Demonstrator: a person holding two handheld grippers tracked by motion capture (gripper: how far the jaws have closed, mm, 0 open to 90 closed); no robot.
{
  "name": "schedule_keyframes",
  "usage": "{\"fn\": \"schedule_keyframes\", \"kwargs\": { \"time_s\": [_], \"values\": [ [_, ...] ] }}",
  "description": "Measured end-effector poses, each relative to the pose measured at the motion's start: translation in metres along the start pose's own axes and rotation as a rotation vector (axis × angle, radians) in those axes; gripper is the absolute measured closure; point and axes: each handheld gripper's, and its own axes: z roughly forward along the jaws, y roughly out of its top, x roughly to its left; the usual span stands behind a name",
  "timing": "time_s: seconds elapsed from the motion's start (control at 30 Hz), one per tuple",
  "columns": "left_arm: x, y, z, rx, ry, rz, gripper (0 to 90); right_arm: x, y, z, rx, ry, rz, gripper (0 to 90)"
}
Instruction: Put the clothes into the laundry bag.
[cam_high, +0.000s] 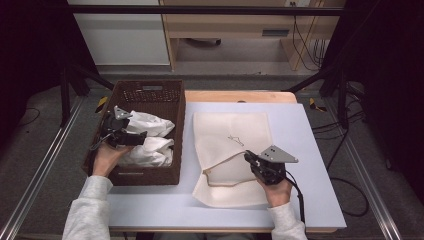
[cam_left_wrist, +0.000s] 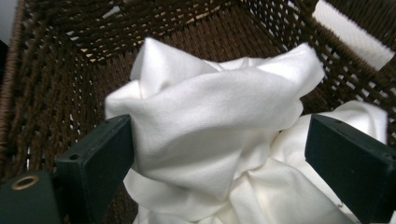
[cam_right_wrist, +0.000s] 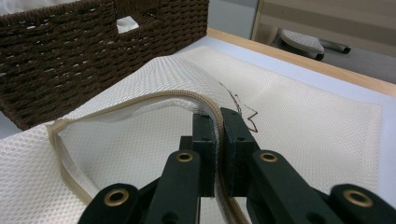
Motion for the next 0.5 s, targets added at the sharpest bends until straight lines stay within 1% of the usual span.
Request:
{"fn": "schedule_keyframes", "kwargs": {
  "time_s": [0.1,0.17,0.2,0.23,0.27,0.3,0.33,0.37,0.4,0.43,0.5],
  "values": [
    [0.0,0.0,0.007,0.041,-0.021,0.002,7.3,-0.001,0.0,0.0,0.001,0.003,0.002,85.4],
    [-0.002,-0.005,0.014,0.066,-0.026,0.016,6.2,-0.001,-0.001,0.0,0.002,0.003,0.0,85.3],
    [-0.002,-0.008,0.018,0.096,-0.013,0.032,7.1,-0.001,-0.001,0.0,0.004,0.003,0.0,85.4],
    [-0.002,-0.009,0.021,0.128,-0.003,0.037,7.0,-0.001,-0.001,0.0,0.004,0.004,0.003,85.4],
    [-0.002,-0.01,0.025,0.16,-0.033,0.035,4.9,-0.001,-0.001,0.0,0.006,0.005,0.003,85.3],
    [-0.002,-0.01,0.025,0.16,-0.033,0.035,4.6,-0.001,-0.001,0.0,0.006,0.005,0.003,85.3],
    [-0.001,-0.012,0.03,0.203,-0.053,0.027,3.5,-0.001,-0.001,0.001,0.007,0.006,0.001,85.3],
    [-0.001,-0.012,0.03,0.203,-0.053,0.027,3.3,-0.001,-0.001,0.001,0.007,0.006,0.001,85.3],
    [0.0,-0.013,0.037,0.266,-0.095,0.009,3.2,-0.001,-0.001,0.001,0.007,0.007,0.001,85.3],
    [0.0,-0.013,0.037,0.266,-0.095,0.009,2.7,-0.001,-0.001,0.001,0.007,0.007,0.001,85.3],
    [0.0,-0.014,0.042,0.297,-0.117,-0.003,2.2,-0.002,-0.001,0.0,0.006,0.007,0.003,85.3]
  ]
}}
